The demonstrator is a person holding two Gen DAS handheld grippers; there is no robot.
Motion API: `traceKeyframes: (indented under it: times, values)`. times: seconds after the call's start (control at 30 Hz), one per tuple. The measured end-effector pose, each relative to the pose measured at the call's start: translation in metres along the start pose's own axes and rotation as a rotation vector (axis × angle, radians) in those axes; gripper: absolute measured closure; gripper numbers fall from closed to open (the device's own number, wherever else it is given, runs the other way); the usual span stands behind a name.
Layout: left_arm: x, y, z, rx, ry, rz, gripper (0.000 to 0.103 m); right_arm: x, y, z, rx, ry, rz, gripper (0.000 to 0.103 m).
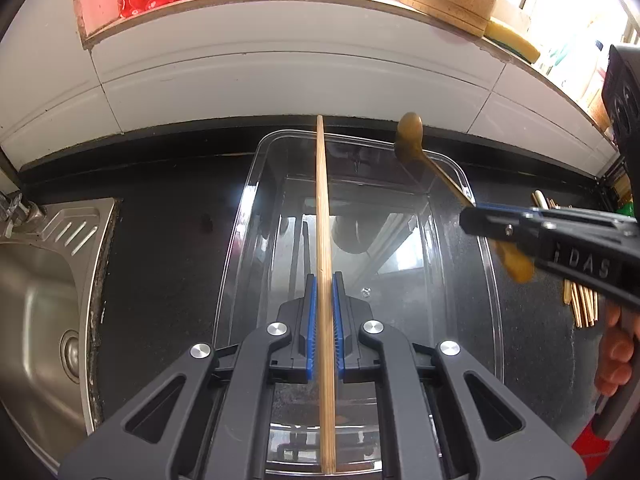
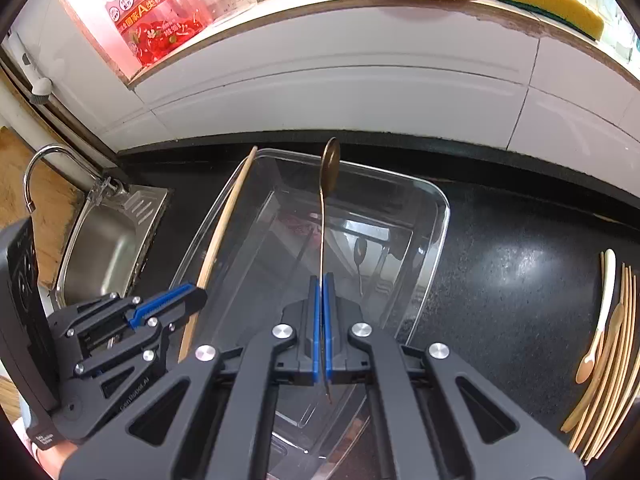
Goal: Organize utensils
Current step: 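Carry the chopstick and gold spoon over the clear tray with both grippers, then open both grippers to drop the chopstick and spoon into the tray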
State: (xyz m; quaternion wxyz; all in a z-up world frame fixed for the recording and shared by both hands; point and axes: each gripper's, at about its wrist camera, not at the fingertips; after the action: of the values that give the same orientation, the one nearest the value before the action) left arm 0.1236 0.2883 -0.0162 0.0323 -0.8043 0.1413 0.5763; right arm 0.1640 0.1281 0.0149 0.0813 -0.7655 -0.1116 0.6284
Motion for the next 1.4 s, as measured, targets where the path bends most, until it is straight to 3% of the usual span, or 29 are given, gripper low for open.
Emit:
traceKeyframes:
  times: [0.4,0.47,0.5,0.53,0.57,0.6,0.7,1.07,1.23,1.4]
  values:
    - [0.01,0.001,0.004,-0.033,-0.022,-0.012,0.094,0.006,-0.002,-0.002,0.014,-0.015,-0.022,0.101]
    - [0.01,0.001,0.004,-0.032,-0.022,-0.034,0.077,0.005,0.0,-0.002,0.007,-0.011,-0.002,0.101]
    - [0.008,0.001,0.004,-0.034,-0.017,-0.045,0.039,0.003,0.0,-0.002,0.008,-0.006,0.004,0.099]
    - [0.007,0.001,0.004,-0.037,-0.005,-0.053,0.012,0.002,0.001,-0.002,0.012,0.002,0.008,0.095]
    - [0.003,0.003,0.005,-0.033,0.015,-0.061,0.011,-0.002,0.002,-0.002,0.02,0.026,0.0,0.059]
    - [0.001,0.005,0.005,-0.025,0.015,-0.058,0.011,-0.004,0.003,-0.003,0.021,0.039,-0.005,0.01]
    - [-0.003,0.01,0.005,-0.013,0.01,-0.064,0.006,-0.005,0.002,-0.007,0.009,0.051,-0.052,0.006]
    - [-0.025,0.024,0.006,-0.027,0.022,-0.078,0.006,-0.034,0.002,-0.009,-0.01,0.174,-0.03,0.006]
    - [-0.032,0.059,-0.002,0.018,0.045,-0.071,0.006,-0.058,0.033,0.007,0.028,0.204,-0.025,0.006]
    - [-0.032,0.118,-0.012,0.074,0.06,-0.048,0.006,-0.085,0.096,0.033,0.106,0.222,-0.006,0.006]
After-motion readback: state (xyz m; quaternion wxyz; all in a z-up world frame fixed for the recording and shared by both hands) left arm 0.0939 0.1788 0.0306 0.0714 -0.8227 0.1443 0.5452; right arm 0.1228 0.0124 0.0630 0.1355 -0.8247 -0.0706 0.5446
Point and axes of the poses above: each gripper's, at about its wrist camera, not at the fingertips, and x roughly the way its jaws point, y to its right, z to its underside, and after that the axes turned 11 degrees about -y, right-handed
